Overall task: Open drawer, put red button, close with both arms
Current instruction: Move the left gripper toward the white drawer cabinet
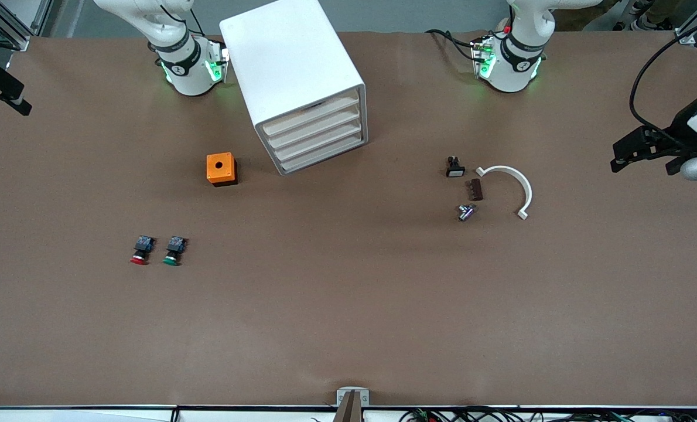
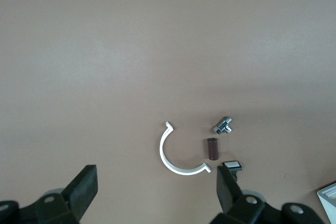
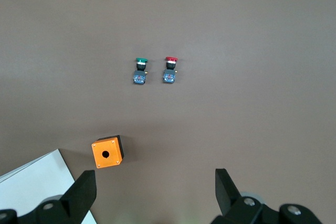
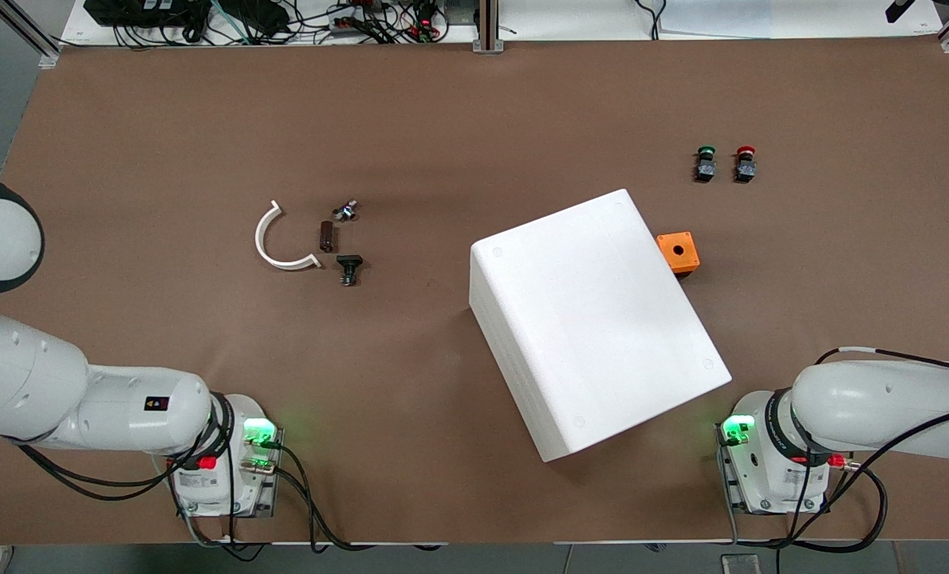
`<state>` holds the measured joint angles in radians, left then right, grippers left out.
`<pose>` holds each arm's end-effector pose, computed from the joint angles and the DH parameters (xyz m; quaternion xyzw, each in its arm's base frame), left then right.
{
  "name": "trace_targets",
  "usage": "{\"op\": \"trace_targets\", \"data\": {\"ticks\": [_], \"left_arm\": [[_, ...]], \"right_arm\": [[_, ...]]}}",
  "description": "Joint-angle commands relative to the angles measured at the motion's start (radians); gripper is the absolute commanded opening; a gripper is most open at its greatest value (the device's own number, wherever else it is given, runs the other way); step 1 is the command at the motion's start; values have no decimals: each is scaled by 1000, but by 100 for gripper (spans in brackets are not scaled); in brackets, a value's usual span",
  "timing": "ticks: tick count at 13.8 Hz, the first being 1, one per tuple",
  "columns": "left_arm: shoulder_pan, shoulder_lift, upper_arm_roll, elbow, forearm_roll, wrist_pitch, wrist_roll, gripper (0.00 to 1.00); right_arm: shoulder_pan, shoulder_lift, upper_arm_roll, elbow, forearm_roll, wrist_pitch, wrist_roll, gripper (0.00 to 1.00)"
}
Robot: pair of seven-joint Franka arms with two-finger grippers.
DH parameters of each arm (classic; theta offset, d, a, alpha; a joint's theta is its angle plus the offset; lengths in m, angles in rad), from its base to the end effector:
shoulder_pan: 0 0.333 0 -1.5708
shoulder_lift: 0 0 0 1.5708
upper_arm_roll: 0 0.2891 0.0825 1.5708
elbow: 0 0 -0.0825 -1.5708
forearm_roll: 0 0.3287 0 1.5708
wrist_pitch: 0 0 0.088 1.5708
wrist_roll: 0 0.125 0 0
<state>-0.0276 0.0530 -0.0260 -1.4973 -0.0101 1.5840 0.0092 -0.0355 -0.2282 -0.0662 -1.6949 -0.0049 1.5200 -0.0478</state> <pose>0.5160 -0.0286 0.5846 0.9993 -0.0314 0.0167 0.0061 0.4253 -0.0478 0.6291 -0.9993 0.0265 -0.0267 0.0031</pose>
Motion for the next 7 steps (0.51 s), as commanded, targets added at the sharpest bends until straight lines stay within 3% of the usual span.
{"op": "trace_targets", "data": {"ticks": [1, 7], "left_arm": [[14, 13, -14, 29, 15, -15, -11, 100], [20, 33, -12, 29, 12, -15, -9, 100]], "right_arm": [[0, -10, 2, -8, -7, -9, -4, 100], [2, -11, 2, -45, -1, -26, -4, 100]]}}
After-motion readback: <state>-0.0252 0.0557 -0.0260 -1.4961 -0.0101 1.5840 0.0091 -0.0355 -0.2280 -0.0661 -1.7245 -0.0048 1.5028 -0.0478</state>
